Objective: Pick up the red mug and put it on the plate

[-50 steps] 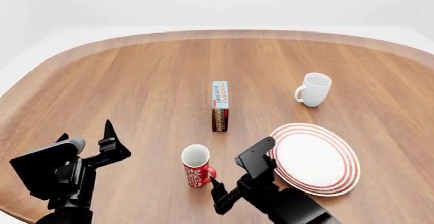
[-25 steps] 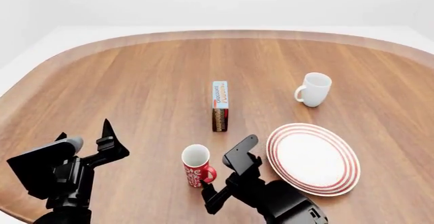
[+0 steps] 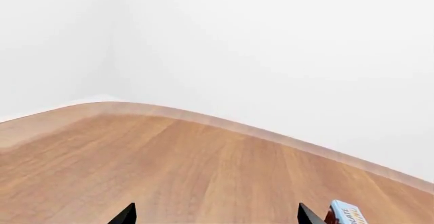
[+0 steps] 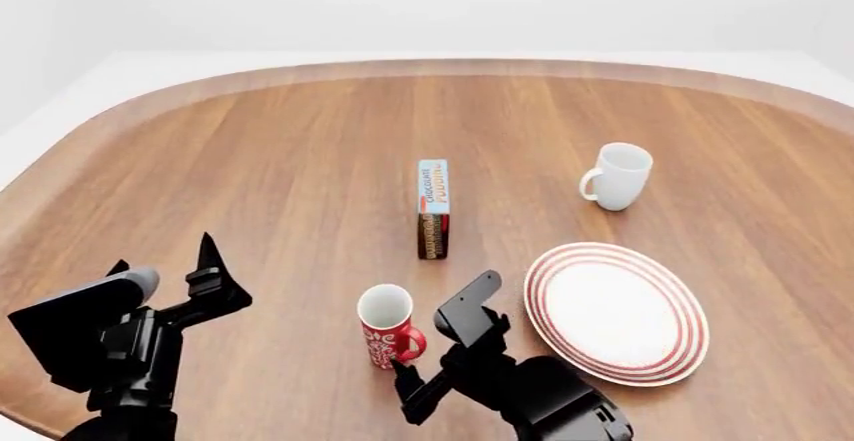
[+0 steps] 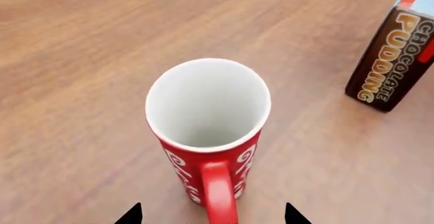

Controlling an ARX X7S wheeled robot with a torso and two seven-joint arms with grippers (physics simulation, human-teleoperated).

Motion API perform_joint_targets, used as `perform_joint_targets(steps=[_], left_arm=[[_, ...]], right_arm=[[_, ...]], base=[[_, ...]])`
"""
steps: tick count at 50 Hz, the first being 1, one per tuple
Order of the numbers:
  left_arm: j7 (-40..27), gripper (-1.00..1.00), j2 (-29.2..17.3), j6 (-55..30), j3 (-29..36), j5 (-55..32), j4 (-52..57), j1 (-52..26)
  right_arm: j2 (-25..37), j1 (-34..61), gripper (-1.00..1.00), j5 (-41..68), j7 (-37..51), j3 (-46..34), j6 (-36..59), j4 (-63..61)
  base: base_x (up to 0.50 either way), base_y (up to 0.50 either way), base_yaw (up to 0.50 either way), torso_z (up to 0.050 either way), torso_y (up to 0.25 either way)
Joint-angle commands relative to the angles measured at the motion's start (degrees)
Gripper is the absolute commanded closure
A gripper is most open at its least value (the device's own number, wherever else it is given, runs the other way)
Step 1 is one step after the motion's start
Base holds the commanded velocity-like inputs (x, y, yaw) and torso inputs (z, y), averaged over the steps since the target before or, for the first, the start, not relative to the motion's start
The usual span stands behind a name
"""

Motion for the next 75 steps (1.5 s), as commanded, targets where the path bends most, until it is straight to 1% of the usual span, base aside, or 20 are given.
perform_joint_targets(steps=[1, 10, 19, 20, 33, 41, 42, 50, 51, 57, 64, 70, 75], left_arm=[[-0.11, -1.0, -0.2, 0.2, 0.09, -0.19, -0.21, -0.09], [-0.28, -1.0, -0.45, -0.02, 0.1, -0.68, 0.25, 0.12], [-0.38, -1.0, -0.57, -0.16, 0.12, -1.16, 0.11, 0.0], [-0.37, -1.0, -0.57, -0.13, 0.11, -1.2, 0.06, 0.0], [-0.56, -1.0, -0.76, 0.01, 0.24, -1.43, 0.11, 0.06], [-0.69, -1.0, -0.97, -0.08, 0.12, -1.94, 0.46, 0.18], [-0.66, -1.0, -0.96, 0.03, 0.2, -1.83, 0.43, 0.24], [-0.74, -1.0, -1.06, 0.2, 0.39, -1.83, 0.57, 0.37], [-0.75, -1.0, -1.07, 0.21, 0.41, -1.84, 0.57, 0.37], [-0.73, -1.0, -1.2, 0.28, 0.53, -2.01, 0.93, 0.6], [-0.83, -1.0, -1.31, 0.38, 0.58, -2.12, 1.08, 0.68], [-0.86, -1.0, -1.44, 0.42, 0.64, -2.31, 1.37, 0.84], [-0.96, -1.0, -1.61, 0.38, 0.45, -2.73, 1.84, 1.05]], right_arm=[[-0.65, 1.05, -1.0, 0.4, -0.55, -0.04, -1.47, 3.91], [-1.41, 2.41, -1.0, 0.57, -1.01, -0.22, -2.2, 7.89], [-1.25, 2.33, -1.0, 0.83, -1.32, -0.61, -2.42, 8.33], [-1.21, 2.28, 1.0, 0.83, -1.27, -0.66, -2.44, 8.22], [-0.08, 1.23, 1.0, 1.04, 0.87, -0.45, -2.19, 4.37], [2.01, -2.69, 1.0, -0.16, 7.32, 1.23, -5.9, -3.5], [1.84, -2.84, 1.0, -1.61, 8.97, 0.92, -7.76, -3.44], [6.83, -7.98, 1.0, -5.82, 17.26, 1.38, -7.8, -20.4], [6.87, -8.02, 1.0, -5.8, 17.3, 1.37, -7.72, -20.53], [10.54, -12.53, 1.0, -5.61, 22.15, 4.56, -6.27, -32.82], [14.85, -18.58, 1.0, -2.98, 27.97, 10.62, -1.12, -47.19], [17.23, -23.14, 1.0, -0.58, 31.27, 14.87, 1.91, -54.95], [18.51, -25.88, 1.0, 0.09, 33.54, 17.16, 3.34, -58.86]], base=[[0.0, 0.0, 0.0, 0.0, 0.0], [0.0, 0.0, 0.0, 0.0, 0.0], [0.0, 0.0, 0.0, 0.0, 0.0], [0.0, 0.0, 0.0, 0.0, 0.0], [0.0, 0.0, 0.0, 0.0, 0.0], [0.0, 0.0, 0.0, 0.0, 0.0], [0.0, 0.0, 0.0, 0.0, 0.0], [0.0, 0.0, 0.0, 0.0, 0.0], [0.0, 0.0, 0.0, 0.0, 0.0], [0.0, 0.0, 0.0, 0.0, 0.0], [0.0, 0.0, 0.0, 0.0, 0.002], [0.0, 0.0, 0.0, 0.0, 0.0], [0.0, 0.0, 0.0, 0.0, 0.0]])
